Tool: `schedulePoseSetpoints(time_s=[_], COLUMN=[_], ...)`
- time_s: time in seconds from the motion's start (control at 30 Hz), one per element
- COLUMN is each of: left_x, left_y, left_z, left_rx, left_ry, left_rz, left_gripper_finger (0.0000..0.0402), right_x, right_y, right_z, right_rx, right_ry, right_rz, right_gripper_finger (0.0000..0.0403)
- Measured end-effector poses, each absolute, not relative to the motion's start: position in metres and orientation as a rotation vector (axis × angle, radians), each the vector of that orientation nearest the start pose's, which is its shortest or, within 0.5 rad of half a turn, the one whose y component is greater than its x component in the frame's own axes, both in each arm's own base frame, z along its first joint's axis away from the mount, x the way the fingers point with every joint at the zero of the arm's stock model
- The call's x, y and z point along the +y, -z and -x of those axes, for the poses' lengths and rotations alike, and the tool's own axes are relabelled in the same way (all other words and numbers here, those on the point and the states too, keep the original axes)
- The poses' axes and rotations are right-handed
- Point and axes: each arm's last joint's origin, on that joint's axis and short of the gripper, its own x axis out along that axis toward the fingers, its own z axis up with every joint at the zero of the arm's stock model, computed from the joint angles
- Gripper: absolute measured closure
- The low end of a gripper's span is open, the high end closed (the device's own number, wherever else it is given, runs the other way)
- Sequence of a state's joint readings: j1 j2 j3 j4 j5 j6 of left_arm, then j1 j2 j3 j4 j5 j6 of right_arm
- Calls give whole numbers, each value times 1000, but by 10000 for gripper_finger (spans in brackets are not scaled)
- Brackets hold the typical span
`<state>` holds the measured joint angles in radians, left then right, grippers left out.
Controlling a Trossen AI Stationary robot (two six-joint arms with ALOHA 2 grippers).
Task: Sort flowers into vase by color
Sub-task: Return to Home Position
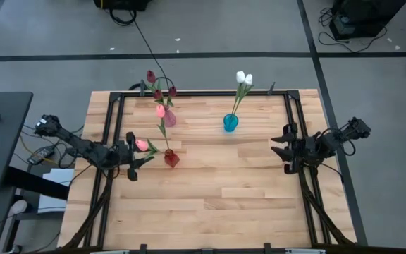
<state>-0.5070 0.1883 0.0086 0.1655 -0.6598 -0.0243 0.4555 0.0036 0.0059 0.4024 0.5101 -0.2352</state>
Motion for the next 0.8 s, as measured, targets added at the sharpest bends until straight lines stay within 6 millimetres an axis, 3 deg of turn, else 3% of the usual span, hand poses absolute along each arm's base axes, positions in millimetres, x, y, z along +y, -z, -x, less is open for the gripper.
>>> schedulePoseSetpoints(time_s=[0.13, 0.4, 0.53, 0.8], left_x=[-35, -33, -33, -35], left_y=[-169, -177, -170, -170], left_z=[-97, -91, -90, -90], left_rx=[-11, -90, -33, -32], left_ry=[-144, -75, -81, -7], left_rz=[-26, -27, -11, -1], left_gripper_finger=[255, 276, 276, 277], right_x=[16, 0, -4, -8], right_y=[-201, -196, -192, -182], right_z=[-87, -92, -93, -95], right_rx=[-344, -326, -284, -198], right_ry=[187, 165, 135, 231], right_rz=[65, 11, -3, -167], right_gripper_finger=[245, 257, 268, 279])
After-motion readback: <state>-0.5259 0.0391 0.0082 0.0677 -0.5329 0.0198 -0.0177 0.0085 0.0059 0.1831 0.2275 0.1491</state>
